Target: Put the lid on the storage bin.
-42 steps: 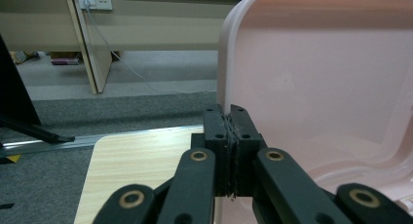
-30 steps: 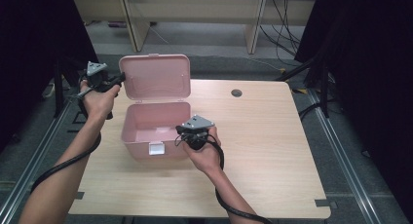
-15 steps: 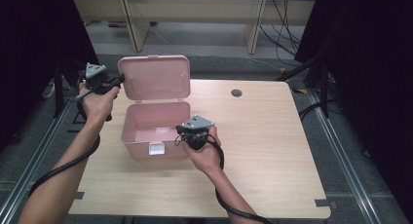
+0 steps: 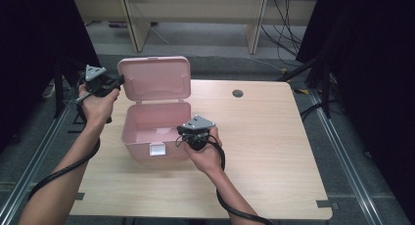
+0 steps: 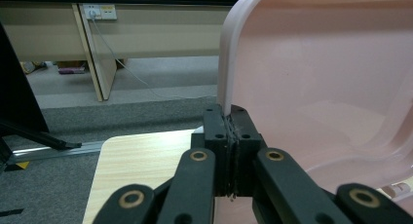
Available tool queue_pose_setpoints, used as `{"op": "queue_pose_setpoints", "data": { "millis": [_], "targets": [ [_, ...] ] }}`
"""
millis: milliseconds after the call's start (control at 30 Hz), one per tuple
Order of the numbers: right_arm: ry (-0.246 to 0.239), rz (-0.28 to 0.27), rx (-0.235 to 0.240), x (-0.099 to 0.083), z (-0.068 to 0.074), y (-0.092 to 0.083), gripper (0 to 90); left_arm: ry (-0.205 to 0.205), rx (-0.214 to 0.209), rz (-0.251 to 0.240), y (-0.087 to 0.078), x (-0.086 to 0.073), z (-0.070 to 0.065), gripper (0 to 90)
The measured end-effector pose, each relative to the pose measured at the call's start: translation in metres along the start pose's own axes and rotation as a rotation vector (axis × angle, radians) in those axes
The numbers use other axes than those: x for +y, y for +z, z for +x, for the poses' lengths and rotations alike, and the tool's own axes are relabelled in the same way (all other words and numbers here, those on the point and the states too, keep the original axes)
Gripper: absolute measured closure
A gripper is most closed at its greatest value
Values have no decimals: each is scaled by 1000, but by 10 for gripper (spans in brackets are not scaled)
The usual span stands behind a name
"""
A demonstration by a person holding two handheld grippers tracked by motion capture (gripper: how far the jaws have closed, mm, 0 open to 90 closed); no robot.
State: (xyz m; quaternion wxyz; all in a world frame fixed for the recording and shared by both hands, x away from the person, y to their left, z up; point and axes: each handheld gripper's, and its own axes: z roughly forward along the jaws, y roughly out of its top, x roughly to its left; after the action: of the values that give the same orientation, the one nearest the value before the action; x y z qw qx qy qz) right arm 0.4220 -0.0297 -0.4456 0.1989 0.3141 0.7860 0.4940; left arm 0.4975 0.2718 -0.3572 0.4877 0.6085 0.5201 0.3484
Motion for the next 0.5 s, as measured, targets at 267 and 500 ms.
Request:
{"op": "queue_pose_setpoints", "data": {
  "millis": [267, 500],
  "targets": [
    [13, 7, 4, 0, 1, 0, 900, 4, -3, -10, -4, -2, -1, 885],
    [11, 8, 4, 0, 1, 0, 900, 11, -1, -16, -7, -4, -1, 884]
  ]
}}
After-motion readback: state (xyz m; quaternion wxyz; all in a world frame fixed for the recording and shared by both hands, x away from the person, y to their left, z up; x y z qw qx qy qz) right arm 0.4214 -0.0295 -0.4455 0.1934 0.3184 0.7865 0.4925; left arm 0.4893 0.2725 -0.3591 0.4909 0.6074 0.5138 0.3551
